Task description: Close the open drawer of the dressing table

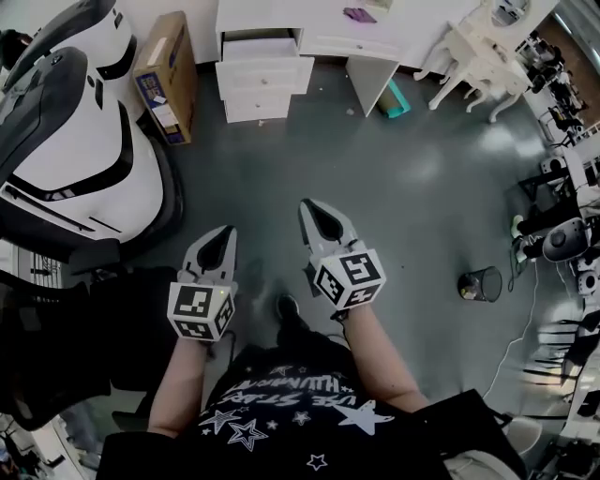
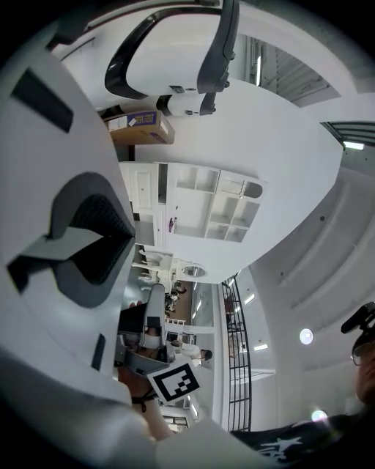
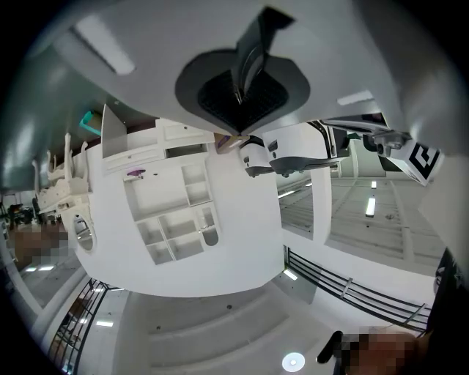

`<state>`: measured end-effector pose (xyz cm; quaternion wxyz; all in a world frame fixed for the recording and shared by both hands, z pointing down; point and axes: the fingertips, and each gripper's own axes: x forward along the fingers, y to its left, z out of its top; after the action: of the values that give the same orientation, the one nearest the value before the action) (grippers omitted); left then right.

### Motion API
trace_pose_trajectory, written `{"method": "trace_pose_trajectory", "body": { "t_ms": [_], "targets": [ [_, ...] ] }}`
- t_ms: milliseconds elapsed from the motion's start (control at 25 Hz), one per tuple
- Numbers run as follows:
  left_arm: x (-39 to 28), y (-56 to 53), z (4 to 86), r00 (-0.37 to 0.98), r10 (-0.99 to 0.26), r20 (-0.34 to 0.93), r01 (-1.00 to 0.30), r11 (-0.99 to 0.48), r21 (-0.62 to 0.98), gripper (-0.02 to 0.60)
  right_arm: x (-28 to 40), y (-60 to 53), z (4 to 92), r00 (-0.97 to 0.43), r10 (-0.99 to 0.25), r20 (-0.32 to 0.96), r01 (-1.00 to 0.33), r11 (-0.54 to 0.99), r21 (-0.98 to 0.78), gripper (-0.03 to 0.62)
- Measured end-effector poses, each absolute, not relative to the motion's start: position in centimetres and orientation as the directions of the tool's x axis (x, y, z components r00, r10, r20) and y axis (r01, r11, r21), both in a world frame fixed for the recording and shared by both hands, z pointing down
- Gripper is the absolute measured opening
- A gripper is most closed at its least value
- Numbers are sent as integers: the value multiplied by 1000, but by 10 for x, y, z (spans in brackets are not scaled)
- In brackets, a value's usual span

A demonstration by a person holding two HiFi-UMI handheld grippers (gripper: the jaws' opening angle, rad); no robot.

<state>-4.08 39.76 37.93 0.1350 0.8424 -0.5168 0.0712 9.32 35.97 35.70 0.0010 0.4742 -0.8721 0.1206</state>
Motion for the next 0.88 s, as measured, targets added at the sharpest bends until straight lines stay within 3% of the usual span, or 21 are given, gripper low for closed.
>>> {"method": "trace_pose_trajectory", "body": {
  "t_ms": [560,880],
  "targets": [
    [-2,309,361,382,-895,232,-924,-363,122,9,168,266,347,-505,-861,61,-844,479,-240,3],
    [-11,283,367,356,-903,239,-934,-339,110,9,171,245,370,-489,-865,116,-855,448,-259,3]
  ]
}}
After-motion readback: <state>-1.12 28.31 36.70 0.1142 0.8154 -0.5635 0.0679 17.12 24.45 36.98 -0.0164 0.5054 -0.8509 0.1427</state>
